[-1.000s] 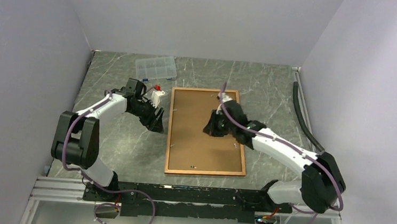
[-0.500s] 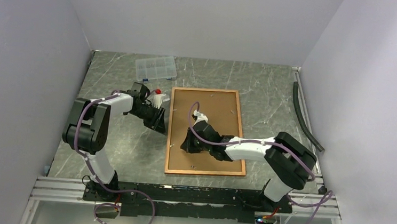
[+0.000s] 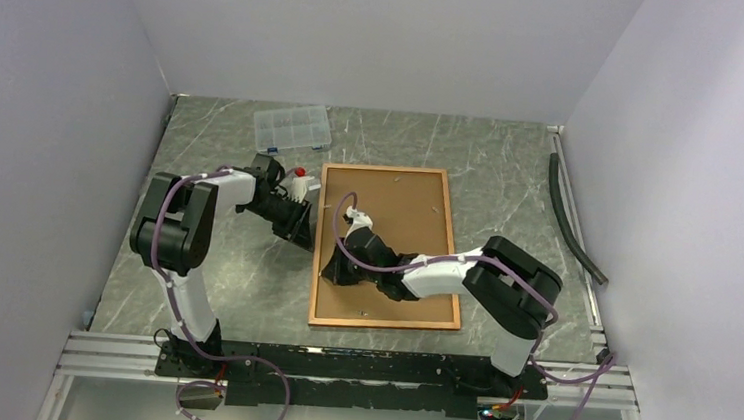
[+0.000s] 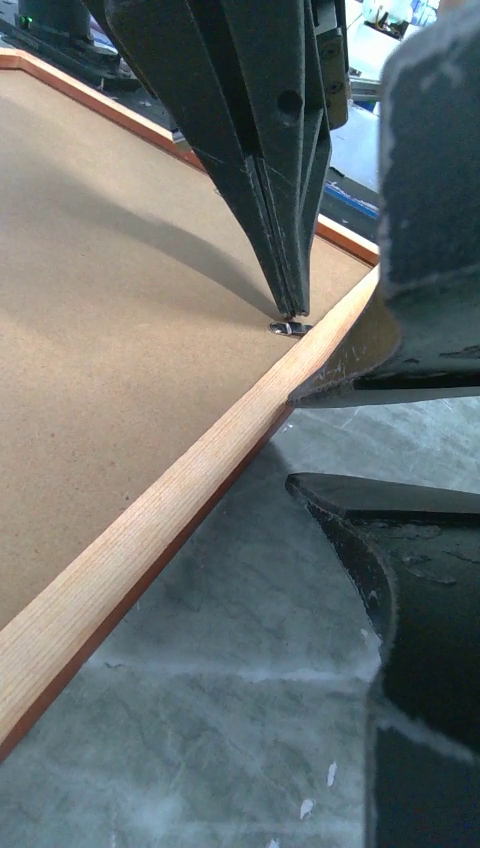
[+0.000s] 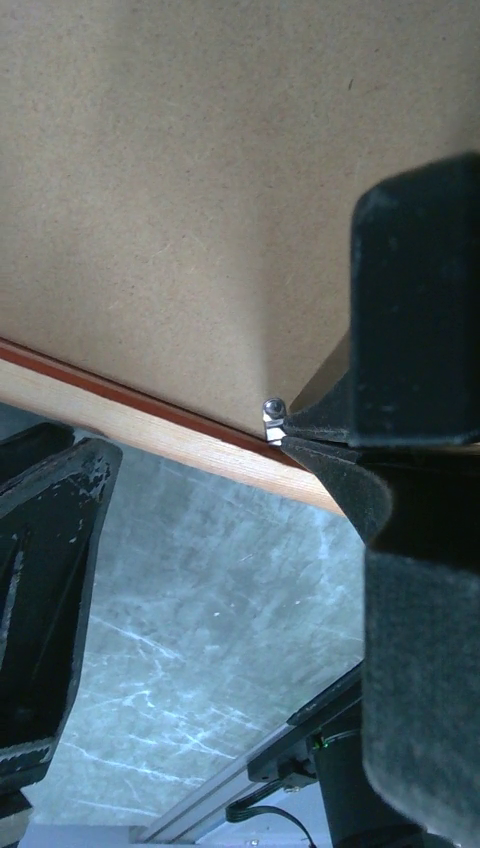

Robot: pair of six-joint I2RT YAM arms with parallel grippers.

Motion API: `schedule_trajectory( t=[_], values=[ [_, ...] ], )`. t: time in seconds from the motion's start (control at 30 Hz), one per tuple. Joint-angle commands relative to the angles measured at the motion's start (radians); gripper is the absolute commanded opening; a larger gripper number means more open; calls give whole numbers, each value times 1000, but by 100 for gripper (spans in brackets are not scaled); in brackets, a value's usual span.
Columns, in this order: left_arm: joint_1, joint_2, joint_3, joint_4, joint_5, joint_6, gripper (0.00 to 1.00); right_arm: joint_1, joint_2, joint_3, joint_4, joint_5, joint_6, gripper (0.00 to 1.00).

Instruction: Put the photo into the frame

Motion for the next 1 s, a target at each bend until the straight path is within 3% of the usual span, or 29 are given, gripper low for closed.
schedule_trajectory(
  t=[0.0, 0.47, 0.67, 0.77, 0.97],
  values=[
    [1, 11, 30, -7, 34, 39, 36, 9, 19, 33, 61, 18, 4, 0],
    [-1, 4, 28, -23, 44, 72, 33, 14, 24, 32, 97, 62, -3, 0],
    [12, -24, 62, -71, 42, 90, 32, 7, -83, 29, 77, 68, -40, 2],
    [44, -35, 103, -78, 57, 68, 33, -26, -141, 60, 37, 78, -76, 12],
    [77, 16, 210, -23, 92, -58, 40, -195, -93, 136, 14, -47, -65, 14]
  ],
)
